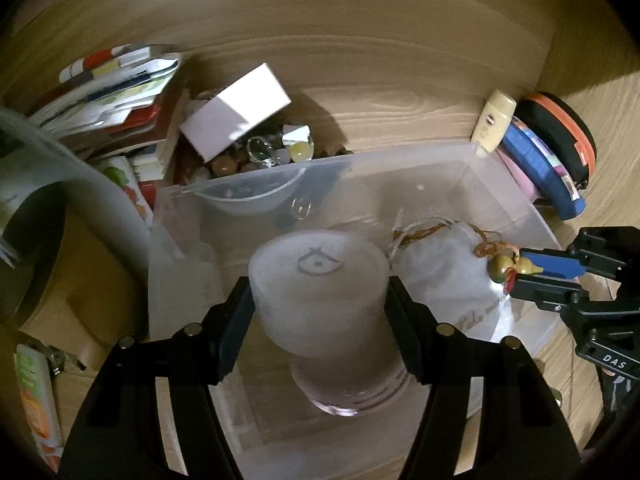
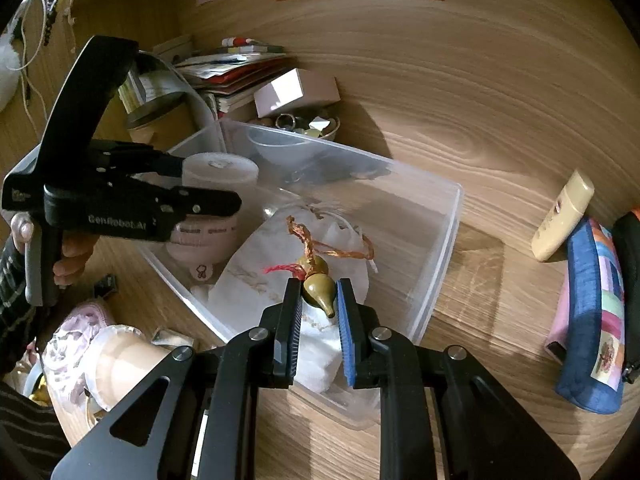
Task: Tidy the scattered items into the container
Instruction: 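Carry both items over the clear bin and open both grippers to drop them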
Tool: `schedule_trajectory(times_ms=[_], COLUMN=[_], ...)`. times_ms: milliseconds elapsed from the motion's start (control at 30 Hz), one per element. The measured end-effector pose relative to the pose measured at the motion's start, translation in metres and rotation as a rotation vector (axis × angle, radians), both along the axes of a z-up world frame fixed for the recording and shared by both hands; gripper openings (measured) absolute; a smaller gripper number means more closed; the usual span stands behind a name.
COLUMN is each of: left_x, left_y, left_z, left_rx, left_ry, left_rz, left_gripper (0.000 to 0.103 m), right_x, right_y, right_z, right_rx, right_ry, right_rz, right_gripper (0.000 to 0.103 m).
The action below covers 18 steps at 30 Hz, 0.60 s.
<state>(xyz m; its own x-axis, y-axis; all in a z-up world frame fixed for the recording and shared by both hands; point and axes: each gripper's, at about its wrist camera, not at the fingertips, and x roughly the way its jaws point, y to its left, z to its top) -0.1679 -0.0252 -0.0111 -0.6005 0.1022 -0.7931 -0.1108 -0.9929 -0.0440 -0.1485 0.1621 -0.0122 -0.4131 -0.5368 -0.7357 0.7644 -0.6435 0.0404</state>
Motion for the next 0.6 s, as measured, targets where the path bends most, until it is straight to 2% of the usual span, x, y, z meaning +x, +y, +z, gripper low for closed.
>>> schedule_trajectory(times_ms=[200, 333, 433, 600], left_x=[0.000, 0.005, 0.010, 0.021], left_y=[0.004, 0.009, 0.008, 0.001], left_z=[0.000, 0.002, 0.007, 0.016], left_rx=[-0.019, -0.034, -0.017, 0.000], left_ry=[0.010, 0.036, 0.059, 0.110], left_rz=[-0.005, 0.002, 0.012, 0.036], left_gripper=[0.065, 0.065, 0.065, 0.069], right_x=[-0.003, 0.002, 0.006, 0.008], right_y=[-0.002, -0.001, 0.000, 0.007], right_z=[0.000, 0.000, 0.002, 0.006], right_rx=[-0.004, 0.012, 0.026, 0.000], right_ry=[-0.029, -0.002, 0.033, 0.022], right_rz=[-0.017, -0.032, -0.050, -0.064], right_gripper=[0.017, 0.026, 0.030, 0.038])
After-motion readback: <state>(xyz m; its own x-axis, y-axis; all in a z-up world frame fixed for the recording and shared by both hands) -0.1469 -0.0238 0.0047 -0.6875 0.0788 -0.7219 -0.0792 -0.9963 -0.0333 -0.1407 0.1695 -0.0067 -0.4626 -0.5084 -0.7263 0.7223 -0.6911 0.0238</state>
